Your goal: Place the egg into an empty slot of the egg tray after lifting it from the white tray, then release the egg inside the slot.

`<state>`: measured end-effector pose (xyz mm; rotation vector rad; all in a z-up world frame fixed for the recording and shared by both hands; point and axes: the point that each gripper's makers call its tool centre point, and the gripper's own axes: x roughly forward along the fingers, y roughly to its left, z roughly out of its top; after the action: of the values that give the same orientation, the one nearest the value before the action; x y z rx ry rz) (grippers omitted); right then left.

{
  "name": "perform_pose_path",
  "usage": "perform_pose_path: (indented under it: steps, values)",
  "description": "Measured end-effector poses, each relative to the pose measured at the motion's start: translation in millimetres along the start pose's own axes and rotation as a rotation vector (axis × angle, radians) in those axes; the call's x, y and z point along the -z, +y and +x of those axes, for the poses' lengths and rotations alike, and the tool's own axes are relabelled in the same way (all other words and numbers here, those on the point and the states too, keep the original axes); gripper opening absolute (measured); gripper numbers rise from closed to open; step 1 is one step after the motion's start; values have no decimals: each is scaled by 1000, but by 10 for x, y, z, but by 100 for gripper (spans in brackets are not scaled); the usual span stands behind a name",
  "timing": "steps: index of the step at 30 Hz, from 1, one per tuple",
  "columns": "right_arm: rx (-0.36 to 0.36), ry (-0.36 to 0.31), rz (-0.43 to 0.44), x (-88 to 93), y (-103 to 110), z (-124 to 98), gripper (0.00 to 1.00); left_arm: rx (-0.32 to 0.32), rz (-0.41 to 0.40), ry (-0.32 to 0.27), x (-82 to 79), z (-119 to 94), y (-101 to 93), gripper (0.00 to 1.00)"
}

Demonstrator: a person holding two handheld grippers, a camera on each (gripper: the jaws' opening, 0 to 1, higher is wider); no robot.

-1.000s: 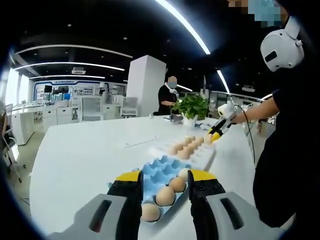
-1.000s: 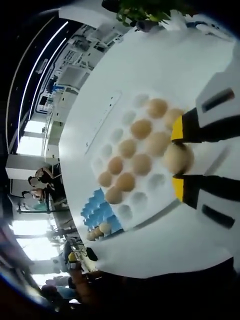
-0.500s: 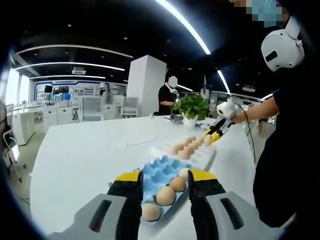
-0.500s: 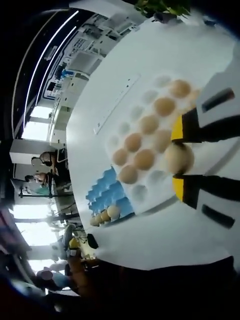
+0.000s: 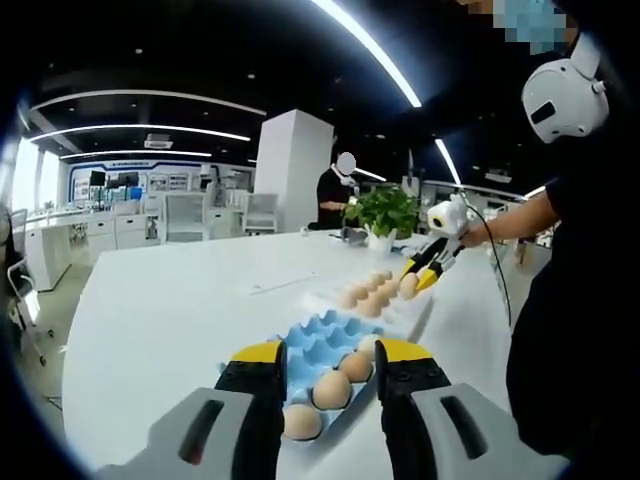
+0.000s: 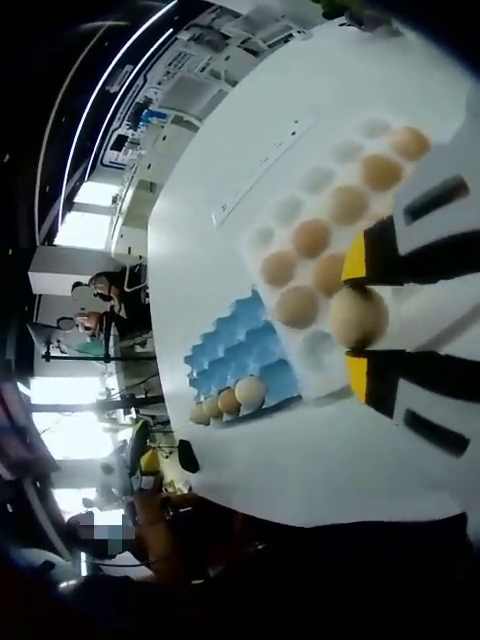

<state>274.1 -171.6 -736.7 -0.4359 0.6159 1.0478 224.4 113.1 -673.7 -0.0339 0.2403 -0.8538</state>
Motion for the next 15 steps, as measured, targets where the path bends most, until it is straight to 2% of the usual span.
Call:
perform_pose_path:
  steps: [15]
  values:
    - [-94, -33, -46, -250, 306, 317, 24, -4, 0, 9, 16, -23, 14, 36]
